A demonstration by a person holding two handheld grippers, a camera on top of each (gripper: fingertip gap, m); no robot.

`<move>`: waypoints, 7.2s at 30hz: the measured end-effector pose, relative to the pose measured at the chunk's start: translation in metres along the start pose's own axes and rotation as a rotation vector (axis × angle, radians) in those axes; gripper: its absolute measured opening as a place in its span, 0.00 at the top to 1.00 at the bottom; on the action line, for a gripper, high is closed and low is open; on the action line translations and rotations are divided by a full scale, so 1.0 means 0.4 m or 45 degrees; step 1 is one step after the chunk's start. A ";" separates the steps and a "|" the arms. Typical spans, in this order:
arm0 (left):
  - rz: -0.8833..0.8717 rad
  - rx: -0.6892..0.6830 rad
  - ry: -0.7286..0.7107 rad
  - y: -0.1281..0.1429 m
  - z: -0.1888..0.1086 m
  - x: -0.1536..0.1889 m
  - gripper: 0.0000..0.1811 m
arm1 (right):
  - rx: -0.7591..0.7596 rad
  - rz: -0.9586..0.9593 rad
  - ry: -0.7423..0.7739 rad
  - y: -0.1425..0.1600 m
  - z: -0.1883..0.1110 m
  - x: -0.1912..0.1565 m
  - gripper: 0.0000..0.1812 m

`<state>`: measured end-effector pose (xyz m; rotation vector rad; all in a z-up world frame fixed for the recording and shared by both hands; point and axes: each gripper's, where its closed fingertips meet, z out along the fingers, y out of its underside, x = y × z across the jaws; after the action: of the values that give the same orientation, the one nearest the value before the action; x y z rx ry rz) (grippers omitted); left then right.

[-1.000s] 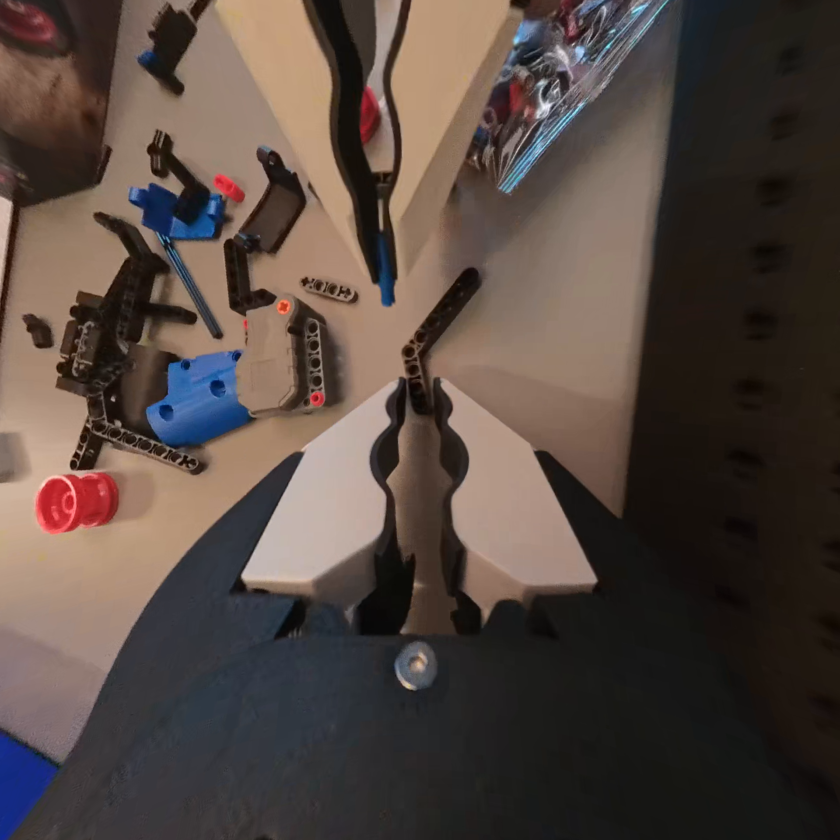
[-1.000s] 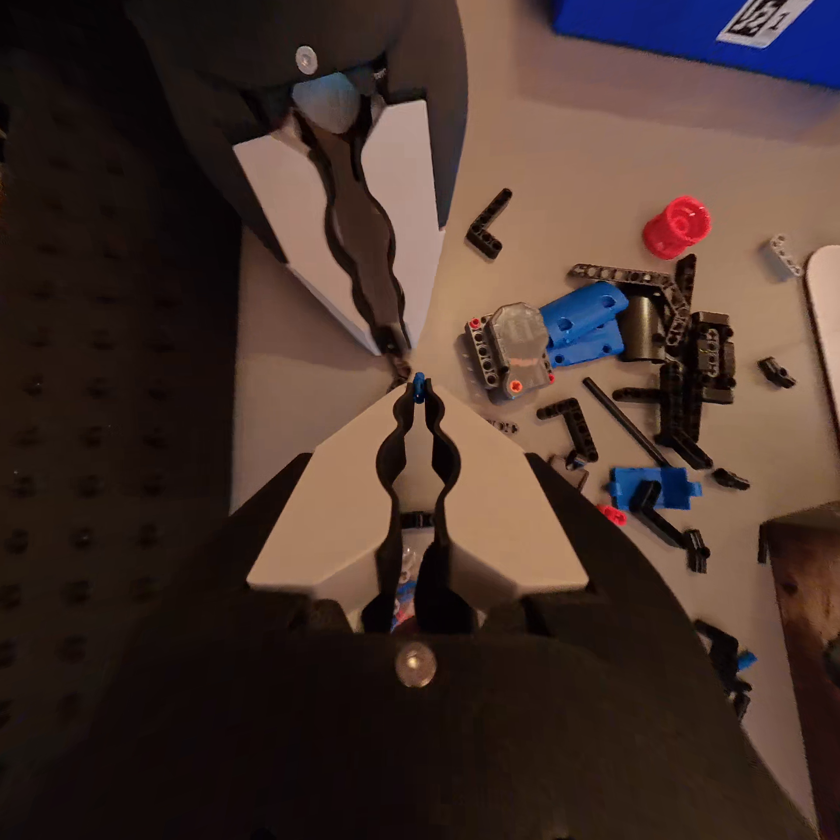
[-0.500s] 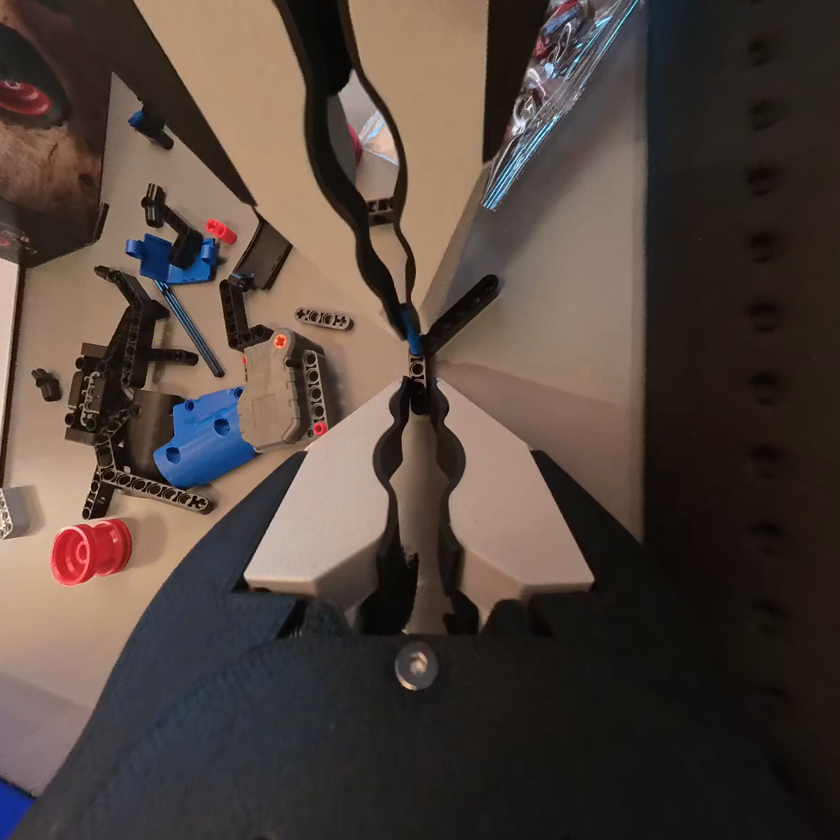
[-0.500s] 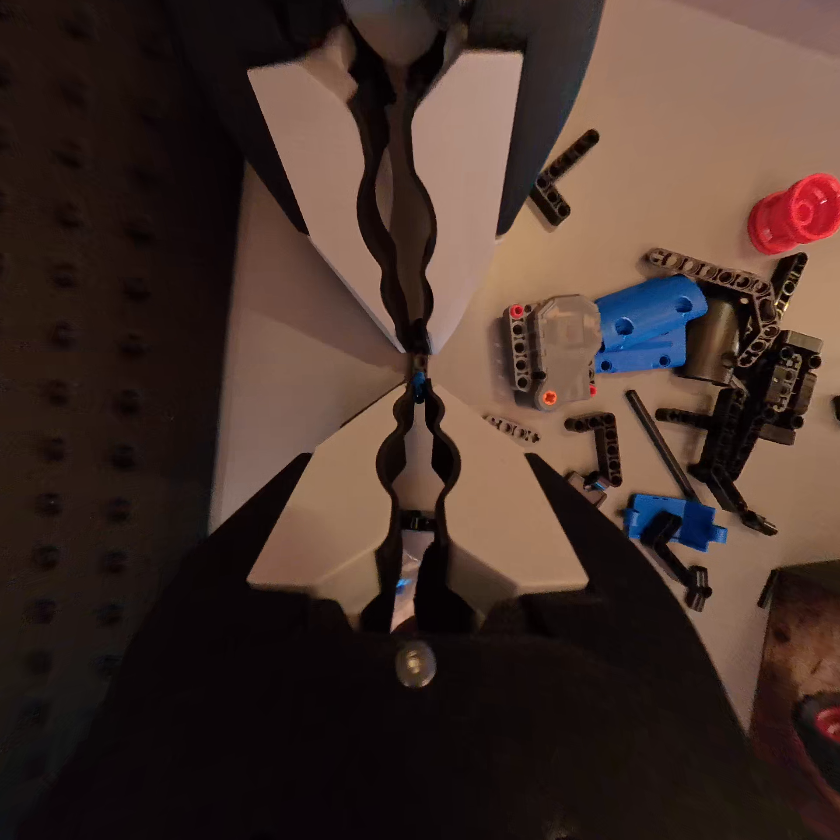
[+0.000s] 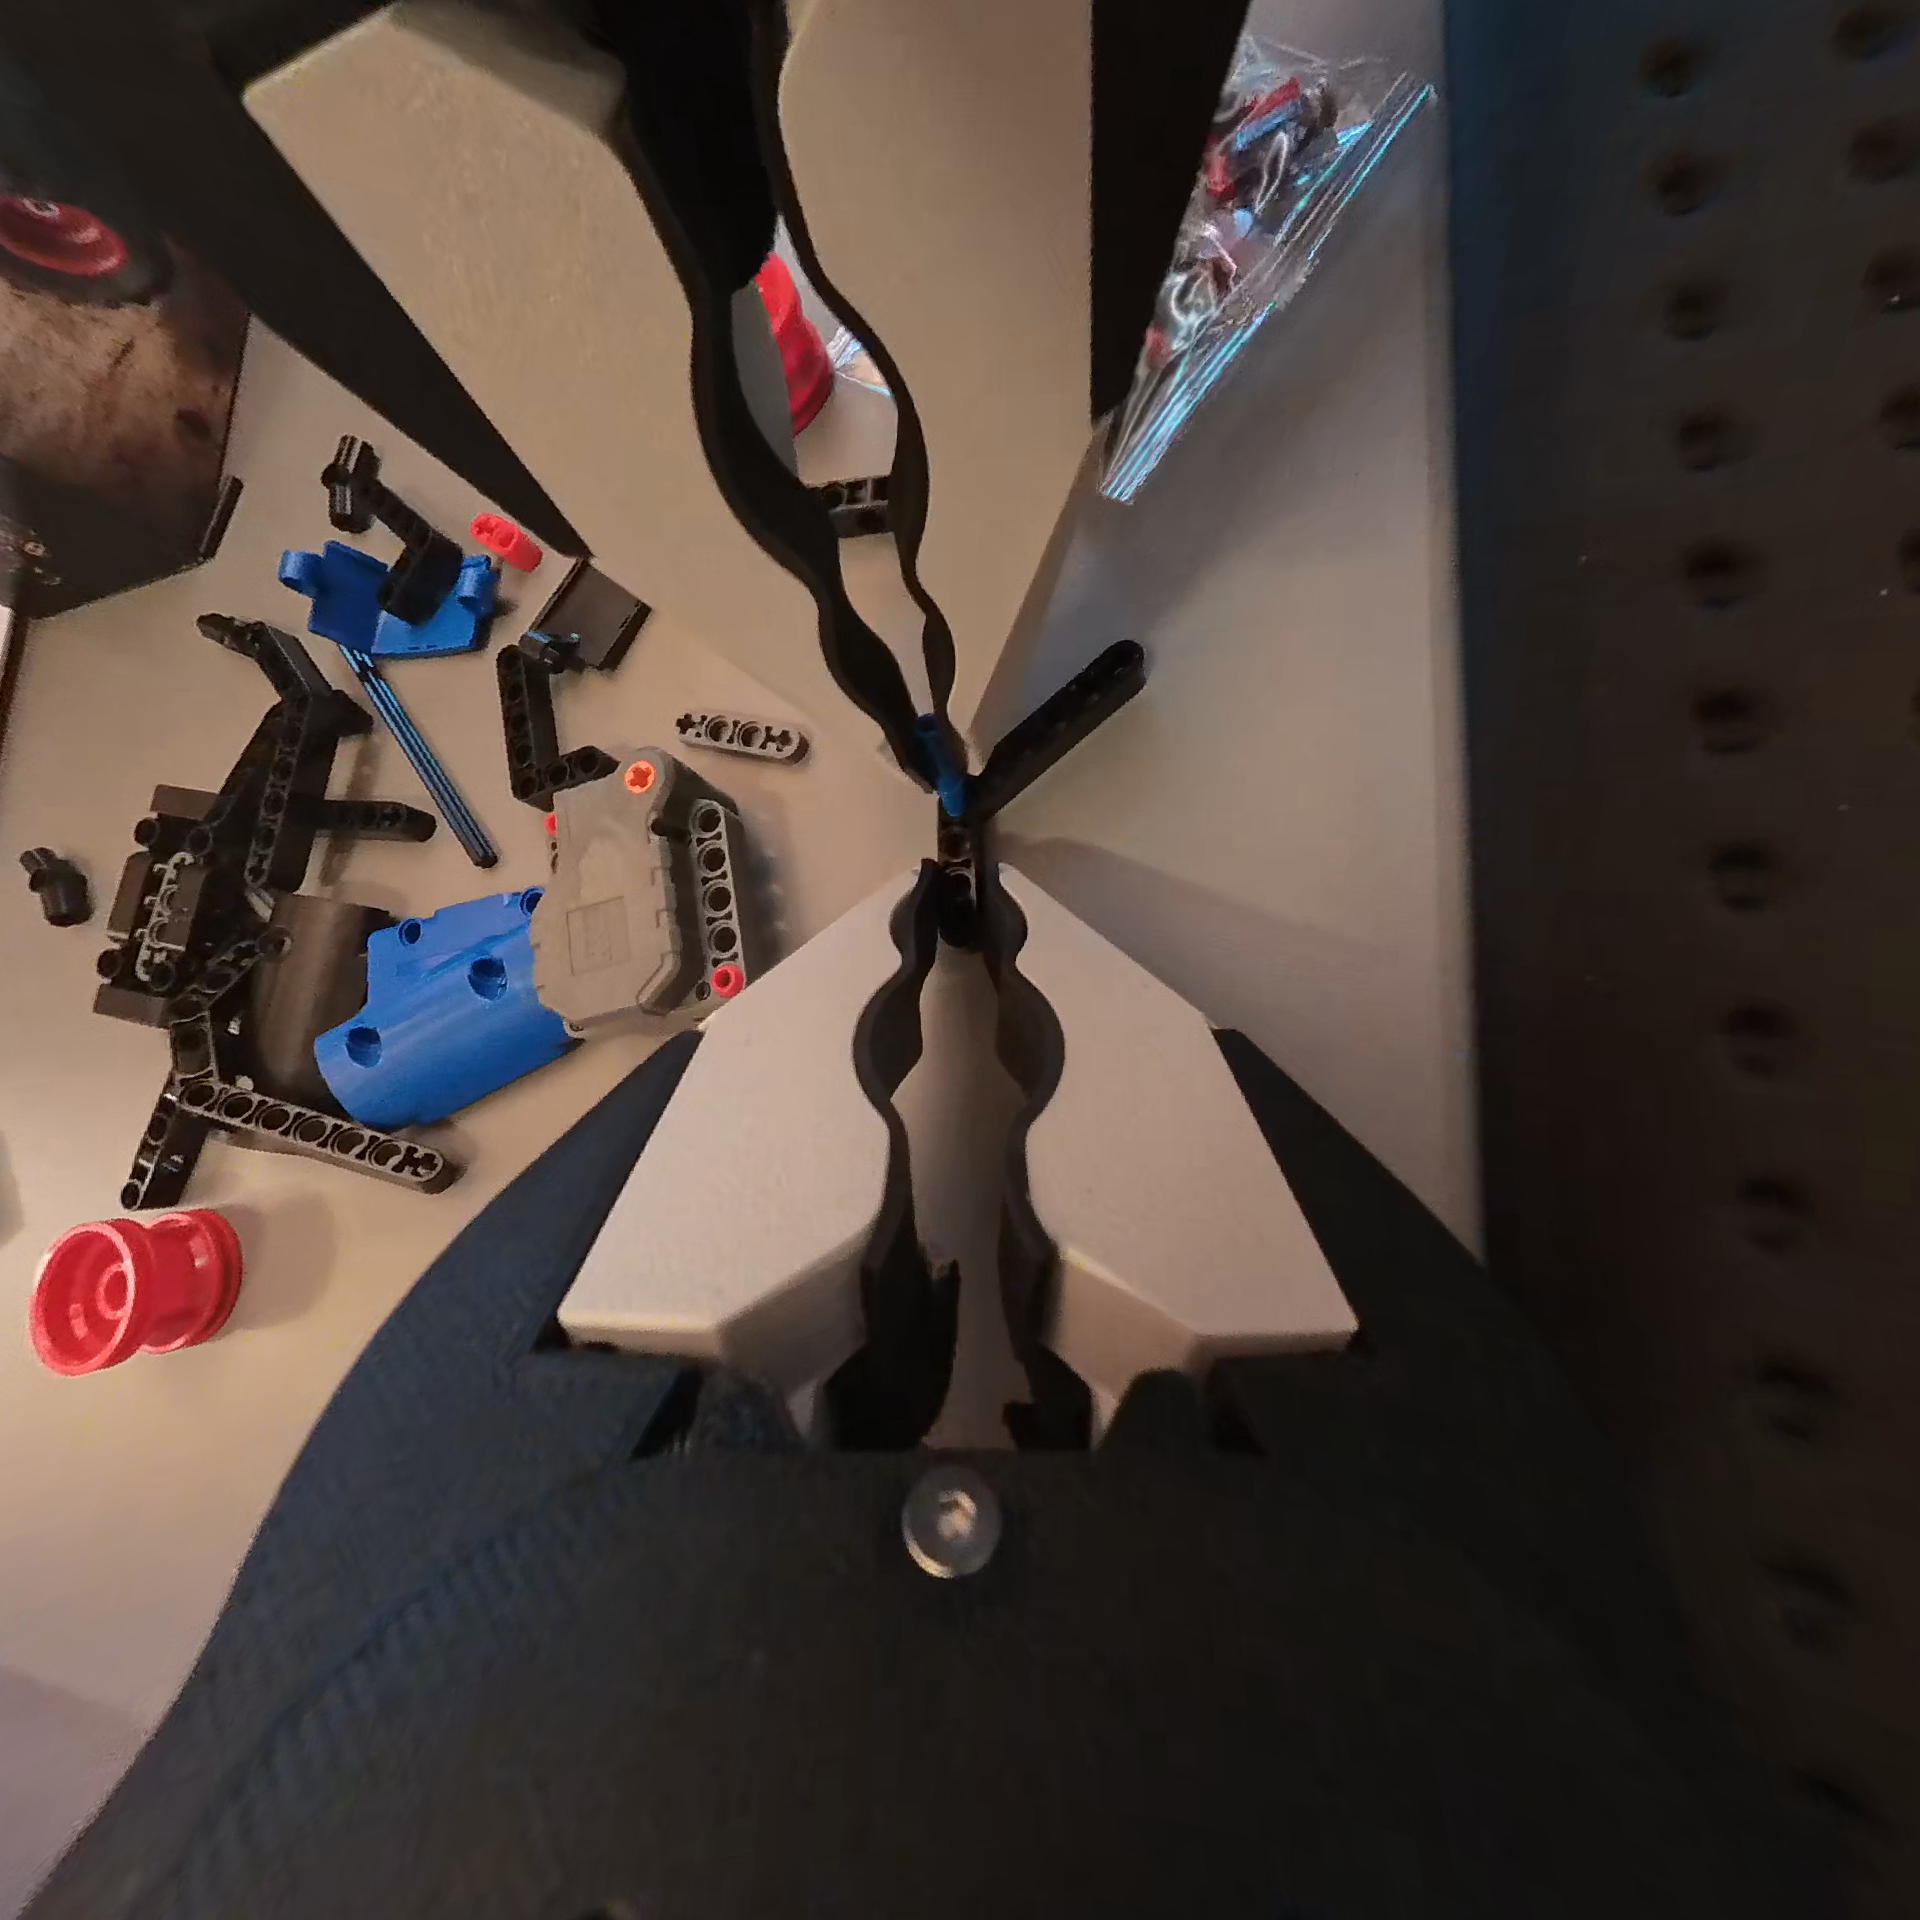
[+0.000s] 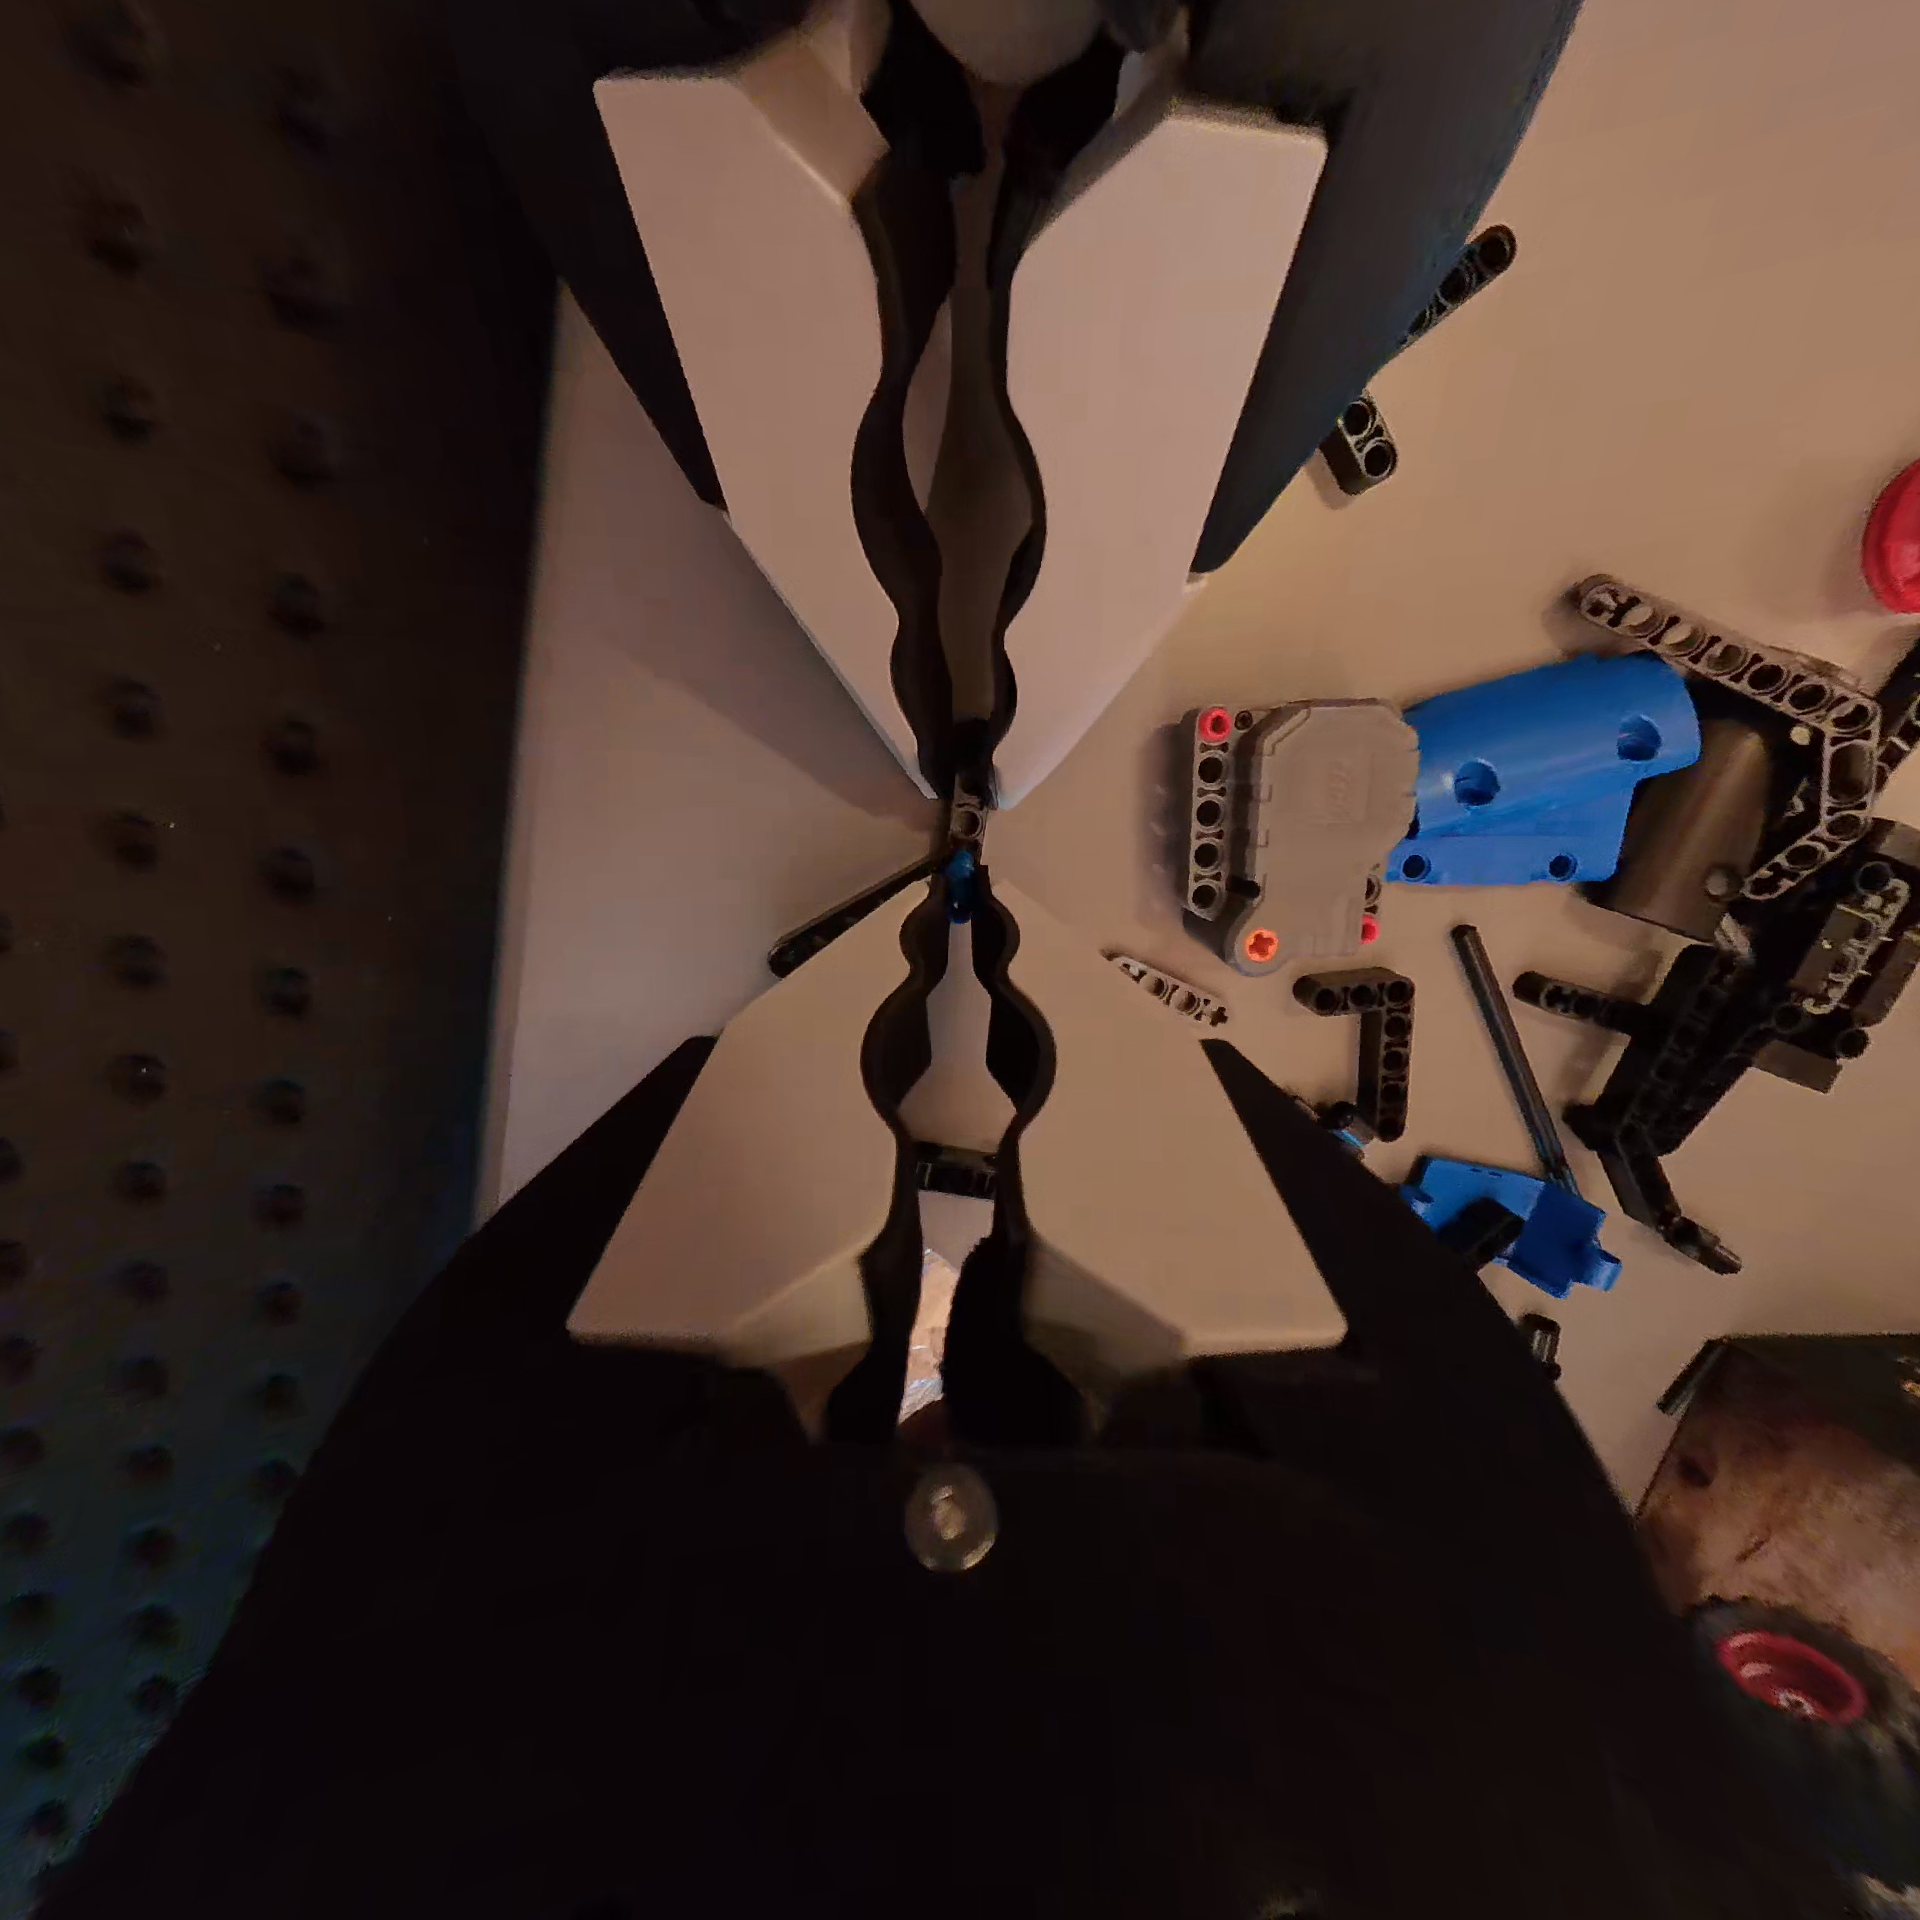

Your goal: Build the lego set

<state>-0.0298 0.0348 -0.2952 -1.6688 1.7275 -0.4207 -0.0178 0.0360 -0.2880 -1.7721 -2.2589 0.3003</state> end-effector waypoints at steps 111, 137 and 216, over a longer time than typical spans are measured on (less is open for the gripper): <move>-0.699 0.627 0.283 -0.232 -0.088 -0.079 0.97 | 0.536 0.151 1.088 0.058 -0.259 0.007 0.96; -0.346 0.878 -0.032 -0.324 -0.168 -0.103 0.98 | 0.861 0.239 1.029 0.039 -0.388 0.004 0.90; -0.706 0.678 -0.273 -0.027 -0.231 -0.265 0.99 | 0.410 0.139 0.330 -0.015 -0.013 0.111 0.82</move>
<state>-0.0898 0.1151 -0.1960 -1.6836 0.8704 -0.8370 -0.0317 0.0777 -0.2780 -1.6593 -1.8246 0.4039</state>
